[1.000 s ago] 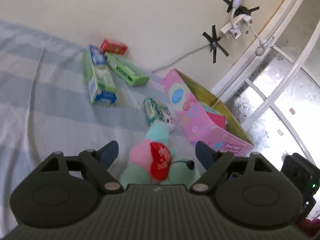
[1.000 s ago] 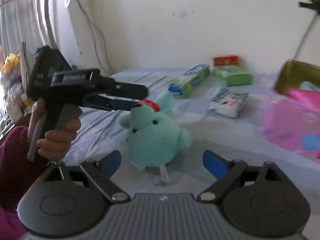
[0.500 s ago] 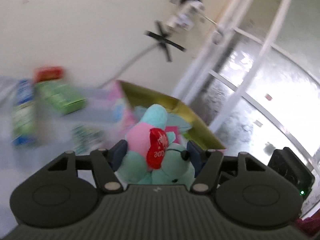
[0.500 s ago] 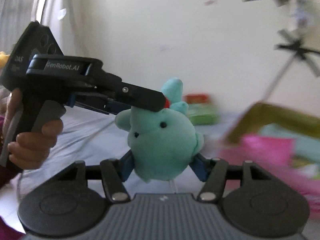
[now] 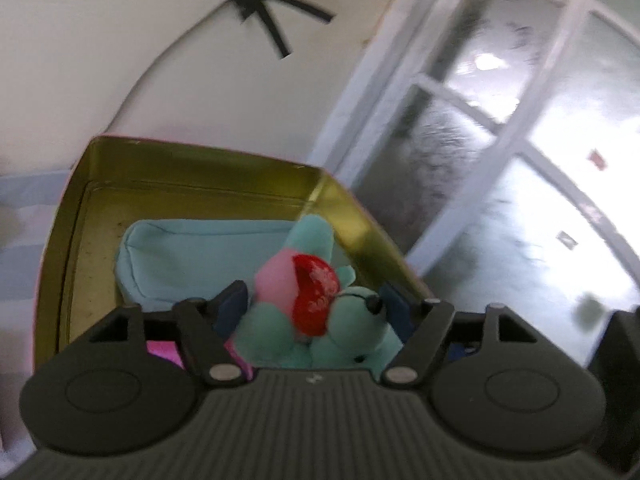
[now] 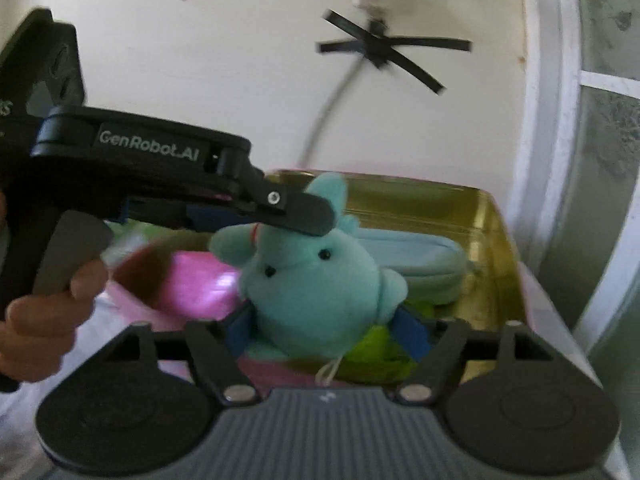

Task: Organize objects
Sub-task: 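Carry the teal plush toy into the tin and open the right gripper, then grasp the green toothpaste box with the right gripper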

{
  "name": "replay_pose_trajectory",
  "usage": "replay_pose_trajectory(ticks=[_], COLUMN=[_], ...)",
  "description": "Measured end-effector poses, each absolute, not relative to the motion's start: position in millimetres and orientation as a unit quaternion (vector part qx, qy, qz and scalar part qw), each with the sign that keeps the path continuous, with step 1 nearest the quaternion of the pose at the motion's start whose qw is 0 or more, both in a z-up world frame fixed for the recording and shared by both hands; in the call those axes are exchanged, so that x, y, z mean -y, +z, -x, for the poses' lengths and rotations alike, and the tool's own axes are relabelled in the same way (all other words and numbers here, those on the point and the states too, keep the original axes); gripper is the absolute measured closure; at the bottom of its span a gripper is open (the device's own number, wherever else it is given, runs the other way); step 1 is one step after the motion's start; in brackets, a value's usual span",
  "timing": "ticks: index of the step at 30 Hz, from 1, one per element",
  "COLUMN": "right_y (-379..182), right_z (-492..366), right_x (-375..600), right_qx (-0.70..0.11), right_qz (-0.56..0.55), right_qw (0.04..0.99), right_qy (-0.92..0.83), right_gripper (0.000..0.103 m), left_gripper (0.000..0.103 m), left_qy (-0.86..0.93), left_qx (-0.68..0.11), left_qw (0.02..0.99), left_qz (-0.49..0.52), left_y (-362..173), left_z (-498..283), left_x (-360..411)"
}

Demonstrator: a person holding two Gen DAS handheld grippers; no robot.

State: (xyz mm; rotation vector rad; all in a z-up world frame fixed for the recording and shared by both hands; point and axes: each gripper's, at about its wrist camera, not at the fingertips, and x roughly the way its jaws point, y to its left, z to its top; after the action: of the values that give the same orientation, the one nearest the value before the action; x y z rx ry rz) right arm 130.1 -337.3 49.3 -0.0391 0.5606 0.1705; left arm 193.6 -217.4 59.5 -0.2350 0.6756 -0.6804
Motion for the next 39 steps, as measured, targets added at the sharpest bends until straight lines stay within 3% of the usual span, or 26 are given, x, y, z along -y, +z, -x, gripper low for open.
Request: replay_pose_trajectory(ticks=[2,9,15,20,27,32,39], right_y=[44,35,56,74,70,39,4], right_z=[-133,-121,-95,-81,-105,-147,-235], right_x=[335,351,349,316,202,110,23], right_qx=[-0.261,-0.219,-0.166,-0.131,-0.178,-0.261,-0.354], right_qz=[0.055,0.026,-0.023,-0.046,-0.014,-0.014,-0.061], right_qw=[0.962,0.975,0.986,0.987,0.959,0.926,0.897], right_qy=[0.049,-0.018,-0.005,0.077,0.219,0.274,0.259], right_gripper=[0.008,0.008,0.011,0.014,0.014,0.017,0.018], left_gripper=[0.021,0.021,0.021,0.021,0.023,0.024,0.024], left_qy=[-0.302,-0.229,-0.189,-0.117,0.077,0.118,0.101], left_qx=[-0.321,-0.251,-0.210,-0.201,-0.249,-0.248,-0.222], left_qw=[0.890,0.939,0.953,0.967,0.963,0.944,0.945], left_qz=[0.112,0.061,0.113,0.106,0.074,0.184,0.218], left_y=[58,76,95,74,17,-4,-1], left_z=[-199,-179,-155,-112,-91,-80,-77], left_x=[219,199,122,35,-95,-165,-174])
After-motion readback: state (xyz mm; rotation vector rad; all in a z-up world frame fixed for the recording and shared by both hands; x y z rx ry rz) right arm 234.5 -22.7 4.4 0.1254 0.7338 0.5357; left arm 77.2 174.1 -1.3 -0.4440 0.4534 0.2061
